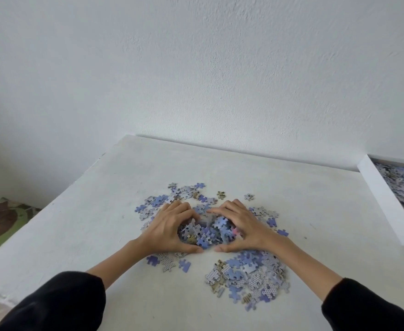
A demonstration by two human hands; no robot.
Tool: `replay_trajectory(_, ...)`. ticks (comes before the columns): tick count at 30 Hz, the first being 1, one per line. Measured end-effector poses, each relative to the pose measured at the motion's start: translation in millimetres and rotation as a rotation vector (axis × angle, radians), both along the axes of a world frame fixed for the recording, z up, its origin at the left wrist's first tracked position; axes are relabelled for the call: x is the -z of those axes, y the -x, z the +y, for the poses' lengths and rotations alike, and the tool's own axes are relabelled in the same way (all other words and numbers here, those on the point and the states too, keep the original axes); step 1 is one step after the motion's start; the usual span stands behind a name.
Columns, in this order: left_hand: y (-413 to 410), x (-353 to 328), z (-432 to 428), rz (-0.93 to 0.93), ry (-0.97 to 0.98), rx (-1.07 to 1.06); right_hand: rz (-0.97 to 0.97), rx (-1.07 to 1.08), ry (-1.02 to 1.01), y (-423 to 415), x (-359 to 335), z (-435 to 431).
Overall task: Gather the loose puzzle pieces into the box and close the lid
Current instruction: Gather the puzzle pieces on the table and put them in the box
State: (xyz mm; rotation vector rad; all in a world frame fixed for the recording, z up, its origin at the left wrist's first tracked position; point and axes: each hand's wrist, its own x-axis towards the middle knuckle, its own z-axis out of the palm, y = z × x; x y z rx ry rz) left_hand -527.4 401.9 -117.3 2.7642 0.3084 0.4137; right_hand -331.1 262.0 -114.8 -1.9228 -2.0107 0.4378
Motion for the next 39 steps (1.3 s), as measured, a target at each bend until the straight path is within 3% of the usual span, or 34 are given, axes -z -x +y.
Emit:
replay_trajectory(5,-1.4,-3.8,-4.2,-0.054,-0.050,0.028,0.040,0.049,-0.047,6.7,3.5,7.7)
replay_trajectory(14,1.3,-5.7,-5.9,-0.149,0.187,-0.001,0.220,0.186,-0.124,8.9,1.7,11.9)
replay_trajectory(19,3.2,-5.5,-4.9,-0.197,0.227,0.019,0.355,0.211,-0.189,10.6,-7.7,10.5)
replay_trajectory(29,1.8,-6.3,-0.1,-0.301,0.397,0.061,0.419,0.257,-0.336,19.3,-32.6,2.9)
replay_trajectory(39,-13.1,-25.2,16.2,-0.289,0.432,0.162,0.457,0.340,-0.436,24.4,-44.4,-12.6)
